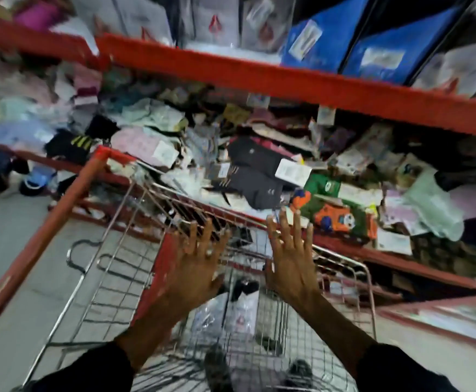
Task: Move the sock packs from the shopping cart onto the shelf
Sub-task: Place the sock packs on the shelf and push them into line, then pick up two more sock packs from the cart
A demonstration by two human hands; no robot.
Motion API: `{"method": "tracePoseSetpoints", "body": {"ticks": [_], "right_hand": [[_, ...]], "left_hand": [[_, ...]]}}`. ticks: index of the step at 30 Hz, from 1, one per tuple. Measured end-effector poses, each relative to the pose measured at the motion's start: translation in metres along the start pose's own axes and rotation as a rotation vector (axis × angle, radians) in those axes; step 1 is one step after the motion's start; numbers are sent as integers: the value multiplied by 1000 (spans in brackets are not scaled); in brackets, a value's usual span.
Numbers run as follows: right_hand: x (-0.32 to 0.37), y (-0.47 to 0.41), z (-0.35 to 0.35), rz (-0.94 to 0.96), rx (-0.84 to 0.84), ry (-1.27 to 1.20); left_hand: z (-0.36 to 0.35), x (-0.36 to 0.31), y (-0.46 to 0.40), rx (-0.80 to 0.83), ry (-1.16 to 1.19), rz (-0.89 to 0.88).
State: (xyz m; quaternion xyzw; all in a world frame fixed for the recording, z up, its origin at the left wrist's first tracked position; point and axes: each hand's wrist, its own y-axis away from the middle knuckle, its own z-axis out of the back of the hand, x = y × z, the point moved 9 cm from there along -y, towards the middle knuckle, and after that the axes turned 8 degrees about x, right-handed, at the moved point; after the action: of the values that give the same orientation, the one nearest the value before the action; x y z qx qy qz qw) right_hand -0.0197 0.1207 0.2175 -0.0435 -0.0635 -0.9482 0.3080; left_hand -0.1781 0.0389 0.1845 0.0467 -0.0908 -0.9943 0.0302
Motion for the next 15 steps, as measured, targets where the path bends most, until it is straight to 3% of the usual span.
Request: {"method": "tracePoseSetpoints", "body": {"ticks": [8, 15], "right_hand": [[14, 1, -208, 15, 440, -10], [6, -35, -321, 63, 722, -10]], "left_hand": [[-182, 16, -9, 501, -25, -3], [-275, 23, -50, 763, -20, -42]]}}
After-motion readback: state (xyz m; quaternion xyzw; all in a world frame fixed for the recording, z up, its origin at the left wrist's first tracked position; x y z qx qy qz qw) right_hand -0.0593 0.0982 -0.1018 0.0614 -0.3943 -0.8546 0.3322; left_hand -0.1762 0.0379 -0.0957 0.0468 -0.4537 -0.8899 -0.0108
